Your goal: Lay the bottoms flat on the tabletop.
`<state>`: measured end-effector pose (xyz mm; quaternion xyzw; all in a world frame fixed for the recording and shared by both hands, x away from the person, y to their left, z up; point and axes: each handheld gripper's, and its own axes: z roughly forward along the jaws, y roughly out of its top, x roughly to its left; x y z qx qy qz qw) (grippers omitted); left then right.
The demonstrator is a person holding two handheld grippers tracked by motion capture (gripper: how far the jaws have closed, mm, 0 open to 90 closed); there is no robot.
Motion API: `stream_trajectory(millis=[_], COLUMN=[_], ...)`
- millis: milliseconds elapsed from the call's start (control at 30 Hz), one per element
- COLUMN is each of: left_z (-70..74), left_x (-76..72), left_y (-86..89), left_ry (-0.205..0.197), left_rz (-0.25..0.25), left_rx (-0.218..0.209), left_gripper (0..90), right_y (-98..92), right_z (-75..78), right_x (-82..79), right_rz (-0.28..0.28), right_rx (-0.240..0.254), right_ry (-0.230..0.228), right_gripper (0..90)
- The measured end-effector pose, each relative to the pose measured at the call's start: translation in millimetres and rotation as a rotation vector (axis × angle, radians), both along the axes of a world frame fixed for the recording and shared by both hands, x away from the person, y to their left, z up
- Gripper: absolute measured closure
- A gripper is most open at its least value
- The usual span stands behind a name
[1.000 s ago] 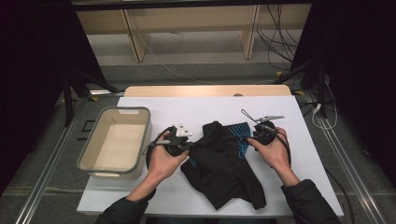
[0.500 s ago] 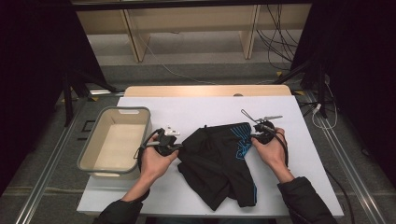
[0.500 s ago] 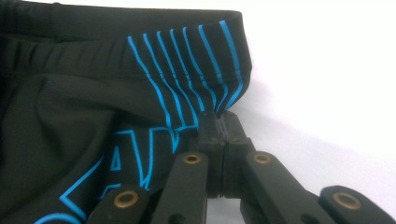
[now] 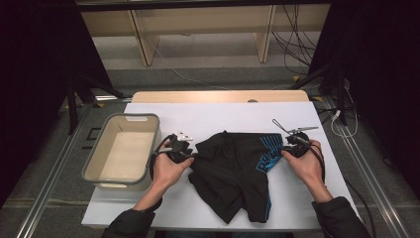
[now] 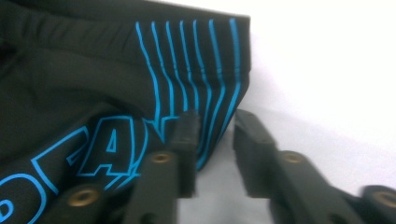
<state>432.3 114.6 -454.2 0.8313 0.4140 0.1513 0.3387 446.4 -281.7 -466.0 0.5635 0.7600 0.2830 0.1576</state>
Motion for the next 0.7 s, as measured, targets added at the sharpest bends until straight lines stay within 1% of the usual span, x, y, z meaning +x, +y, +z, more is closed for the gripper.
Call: stream_trajectory(millis=[67,100,133,167,233,300,333,367,433,500,533,567,600,633,667,700], left_z=[4.1,5.3,5.4,4.4,1.6,-2.7,-5.5,-7.9,-10.9,-12.8,-13.4,-13.5,-13.1,-12.0,-10.3,-9.0], left_x=[0.3,1.1,2.1,3.3,5.4,8.9,12.0,14.2,18.7,22.3,24.5,26.2,27.5,28.8,29.8,30.5], left_y=[-1.7,-3.0,-4.7,-6.6,-10.4,-14.1,-15.8,-17.7,-19.8,-21.9,-23.2,-24.4,-25.5,-26.5,-27.7,-28.8], left_ry=[-0.016,-0.015,0.002,0.019,0.030,0.062,0.074,0.086,0.113,0.127,0.133,0.132,0.132,0.128,0.127,0.123], left_rz=[0.000,-0.007,-0.019,-0.024,-0.021,-0.014,-0.011,-0.007,-0.004,-0.002,0.001,0.000,0.006,0.009,0.008,0.009], left_rx=[0.005,0.003,-0.010,-0.021,-0.012,-0.014,-0.006,-0.008,-0.017,-0.021,-0.020,-0.021,-0.030,-0.035,-0.041,-0.050], left_gripper=[49.0,44.9,41.2,38.2,37.0,36.2,36.3,37.4,40.2,46.0,48.8,53.8,58.4,62.9,67.3,71.2], right_y=[-2.7,-3.8,-5.2,-6.5,-6.4,-6.0,-5.9,-4.8,-4.1,-3.2,-3.2,-2.4,-1.5,0.0,1.7,3.3], right_z=[1.9,3.3,4.8,5.8,7.1,6.0,5.2,3.6,0.4,-3.6,-5.1,-7.4,-8.5,-8.6,-8.9,-8.1], right_x=[-0.2,0.0,0.5,1.6,3.9,7.3,8.7,10.8,14.7,18.6,20.1,22.2,23.4,23.9,24.2,23.4], right_rz=[0.002,-0.003,-0.008,-0.006,-0.011,-0.007,-0.010,-0.024,-0.020,-0.026,-0.027,-0.033,-0.029,-0.023,-0.017,-0.017], right_rx=[0.009,0.014,0.016,0.021,0.046,0.044,0.049,0.060,0.072,0.081,0.086,0.084,0.080,0.085,0.074,0.055], right_ry=[-0.040,-0.052,-0.059,-0.075,-0.088,-0.110,-0.116,-0.116,-0.120,-0.117,-0.117,-0.116,-0.114,-0.102,-0.102,-0.112], right_gripper=[59.4,57.0,55.4,53.2,48.8,45.7,43.5,41.6,41.8,43.2,45.7,49.6,54.3,59.8,63.7,70.0])
